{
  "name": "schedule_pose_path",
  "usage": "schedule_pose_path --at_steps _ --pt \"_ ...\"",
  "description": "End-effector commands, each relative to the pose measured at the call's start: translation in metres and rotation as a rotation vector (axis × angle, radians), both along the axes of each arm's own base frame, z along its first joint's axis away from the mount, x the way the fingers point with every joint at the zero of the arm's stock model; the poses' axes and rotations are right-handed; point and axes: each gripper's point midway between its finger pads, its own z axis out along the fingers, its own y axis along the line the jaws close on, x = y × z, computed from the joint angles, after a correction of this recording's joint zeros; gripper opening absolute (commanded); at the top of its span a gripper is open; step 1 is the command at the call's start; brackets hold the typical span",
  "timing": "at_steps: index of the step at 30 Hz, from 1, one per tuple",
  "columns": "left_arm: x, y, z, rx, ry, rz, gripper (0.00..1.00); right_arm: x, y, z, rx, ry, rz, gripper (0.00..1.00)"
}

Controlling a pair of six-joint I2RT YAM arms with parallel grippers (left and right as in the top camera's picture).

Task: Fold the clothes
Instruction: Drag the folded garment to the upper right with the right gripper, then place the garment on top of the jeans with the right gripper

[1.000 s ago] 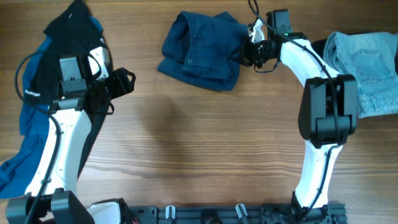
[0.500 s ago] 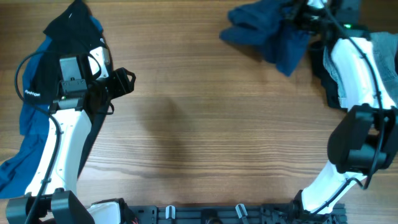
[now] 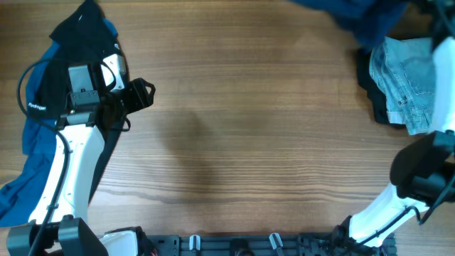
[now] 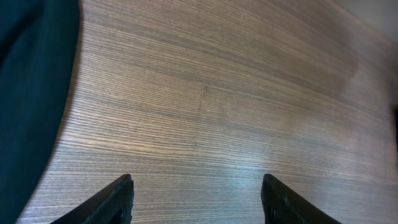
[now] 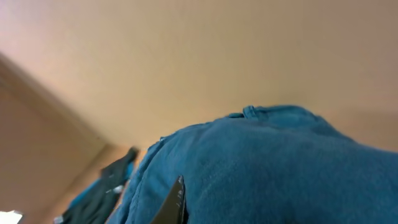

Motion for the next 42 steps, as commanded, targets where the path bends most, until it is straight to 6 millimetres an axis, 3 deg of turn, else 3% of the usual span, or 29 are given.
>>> schedule_pose_path --at_steps 1,6,9,13,21,24,27,30,33,35,39,42 --pt "0.000 -0.001 -0.002 0.013 0.003 -0.012 0.66 -0.018 -0.046 0.037 -0.151 -0.173 -0.050 0.04" --pt "0.000 -0.001 -0.002 0.013 0.004 -0.012 0.66 -0.026 -0.093 0.038 -0.297 -0.252 -0.133 0.04" --pt "-0.001 -0.001 -0.002 0.013 0.005 -0.012 0.66 -0.030 -0.134 0.034 -0.381 -0.265 -0.238 0.04" --pt "0.000 -0.001 -0.002 0.013 0.005 -0.012 0.66 -0.029 -0.158 0.012 -0.415 -0.262 -0.238 0.04" --pt "0.000 -0.001 -0.002 0.013 0.004 -0.012 0.66 -0.009 -0.162 -0.054 -0.357 -0.323 -0.041 0.04" --pt "0.000 -0.001 -0.002 0.010 0.006 -0.009 0.66 -0.007 -0.159 -0.074 -0.371 -0.372 0.033 0.10" --pt "0.000 -0.001 -0.002 0.010 0.005 -0.009 0.66 -0.014 -0.157 -0.075 -0.382 -0.418 0.085 0.17" --pt "0.000 -0.001 -0.002 0.010 0.005 -0.009 0.66 -0.019 -0.153 -0.068 -0.403 -0.475 0.128 0.35" --pt "0.000 -0.001 -0.002 0.011 0.005 -0.009 0.66 -0.018 -0.152 -0.063 -0.435 -0.513 0.131 0.43" --pt "0.000 -0.001 -0.002 0.011 0.005 -0.009 0.66 -0.015 -0.153 -0.066 -0.442 -0.518 0.125 0.42" --pt "0.000 -0.001 -0.002 0.003 0.008 0.000 0.66 -0.012 -0.162 -0.093 -0.334 -0.423 0.123 0.37" --pt "0.000 -0.001 -0.002 -0.005 0.012 0.010 0.66 -0.029 -0.165 -0.098 -0.222 -0.367 0.186 0.34"
